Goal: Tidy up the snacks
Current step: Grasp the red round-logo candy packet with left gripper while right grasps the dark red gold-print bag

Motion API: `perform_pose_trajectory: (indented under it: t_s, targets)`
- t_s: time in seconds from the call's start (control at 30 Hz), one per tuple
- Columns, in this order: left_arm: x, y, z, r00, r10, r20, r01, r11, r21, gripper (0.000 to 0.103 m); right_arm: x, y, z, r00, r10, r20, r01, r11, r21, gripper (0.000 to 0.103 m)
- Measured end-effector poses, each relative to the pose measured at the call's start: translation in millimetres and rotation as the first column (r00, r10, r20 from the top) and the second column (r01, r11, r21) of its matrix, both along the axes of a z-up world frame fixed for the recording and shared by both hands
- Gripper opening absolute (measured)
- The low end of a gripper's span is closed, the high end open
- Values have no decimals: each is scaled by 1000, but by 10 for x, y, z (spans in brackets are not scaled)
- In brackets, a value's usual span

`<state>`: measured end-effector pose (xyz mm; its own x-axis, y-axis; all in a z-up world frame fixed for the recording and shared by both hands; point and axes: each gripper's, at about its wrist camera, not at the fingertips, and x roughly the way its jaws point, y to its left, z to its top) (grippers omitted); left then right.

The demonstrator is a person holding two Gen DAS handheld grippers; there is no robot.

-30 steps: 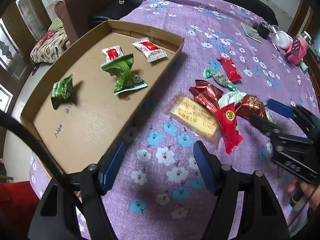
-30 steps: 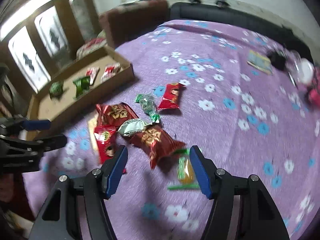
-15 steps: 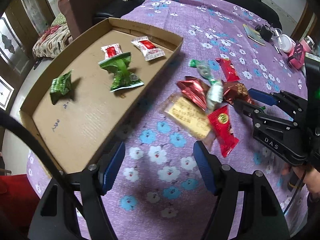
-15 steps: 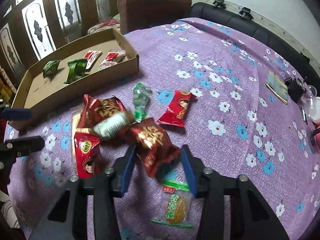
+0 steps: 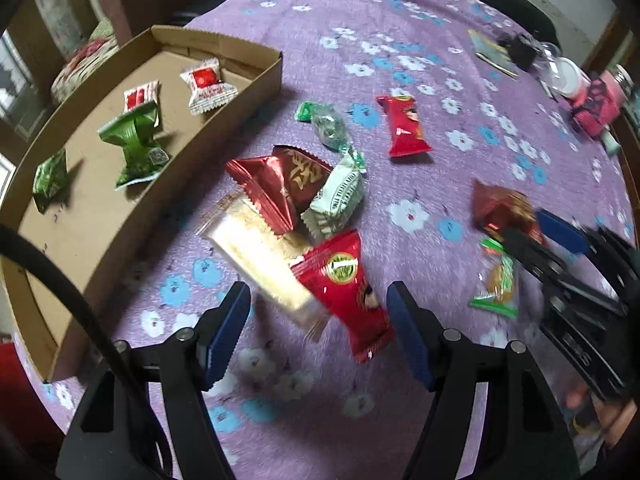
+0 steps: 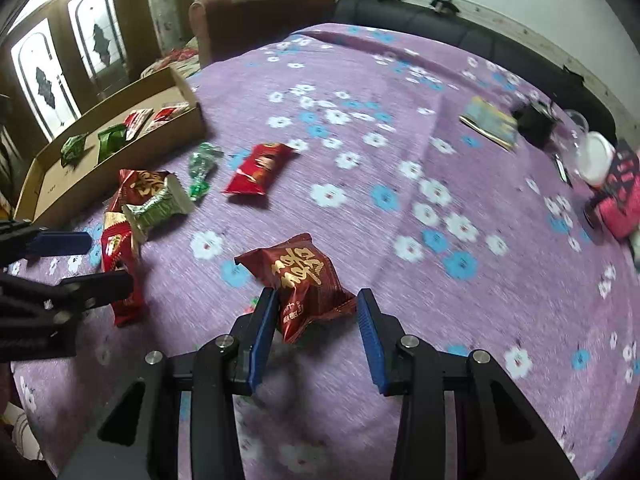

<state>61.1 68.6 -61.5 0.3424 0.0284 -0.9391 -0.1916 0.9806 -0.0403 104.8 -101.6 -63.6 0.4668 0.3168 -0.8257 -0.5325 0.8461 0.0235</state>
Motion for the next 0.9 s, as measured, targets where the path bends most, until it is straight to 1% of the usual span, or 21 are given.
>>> perform_pose_trajectory:
  t_s: [0.1,0.13,0.17,0.2,0.23,0.27,0.3,0.37,0.43,0.57,0.67,0.73,0.77,0.8,0.83,0.9]
  targets:
    - [89,-21,-48,999,31,9,-31,1000,3,71,-32,-78,28,1000,-9,-5,9,1000,26,40]
    - [113,-26,-53,999,35,14,-34,999,-6,70,-37,-88,35,1000,-8,-6,8,999,32,40]
    - [126,-31,-53,999,41,21,-41,999,-12,58,-43,-108,51,1000,-11,-5,11,999,36,40]
    - [127,-37,-43,999,44,30,-44,999,-6,44,-48,-128,73,1000,-15,3,15,999,39,40]
    - [128,-51,-32,999,30,36,-29,999,-30,40,-40,-145,86,1000,-15,5,15,999,47,41]
    - [128,-55,-30,999,24,37,-23,999,-48,34,-30,-164,104,1000,-14,1,14,998,60,41]
    - [117,-51,-30,999,26,35,-24,998,-60,34,-19,-185,124,1000,-16,0,16,997,70,43]
    - [102,-39,-31,999,26,35,-23,997,-71,33,9,-198,146,1000,-13,0,13,997,76,57]
    - [61,-35,-30,999,25,28,-22,995,-92,33,31,-156,136,1000,9,2,-9,998,65,57]
    - [-25,-34,-27,1000,9,20,-6,993,-115,33,109,-14,65,999,35,24,-35,999,4,60]
    - [-89,-3,-28,1000,0,26,3,991,-135,34,187,87,-43,998,64,-21,-65,998,-18,60]
    - [-105,14,-30,1000,-6,27,10,990,-140,34,199,134,-92,997,72,-19,-73,996,-55,59]
    - [-108,21,-31,1000,-5,25,8,990,-142,34,205,144,-109,997,73,-21,-74,995,-60,52]
    - [-114,25,-29,1000,-5,23,8,989,-149,34,205,141,-110,997,73,-24,-74,996,-46,48]
    - [-130,32,-26,1000,-1,17,3,988,-153,34,195,140,-106,998,68,-18,-69,996,-48,38]
    - [-174,54,-13,1000,3,17,0,984,-180,34,181,137,-101,998,57,-6,-57,996,-61,36]
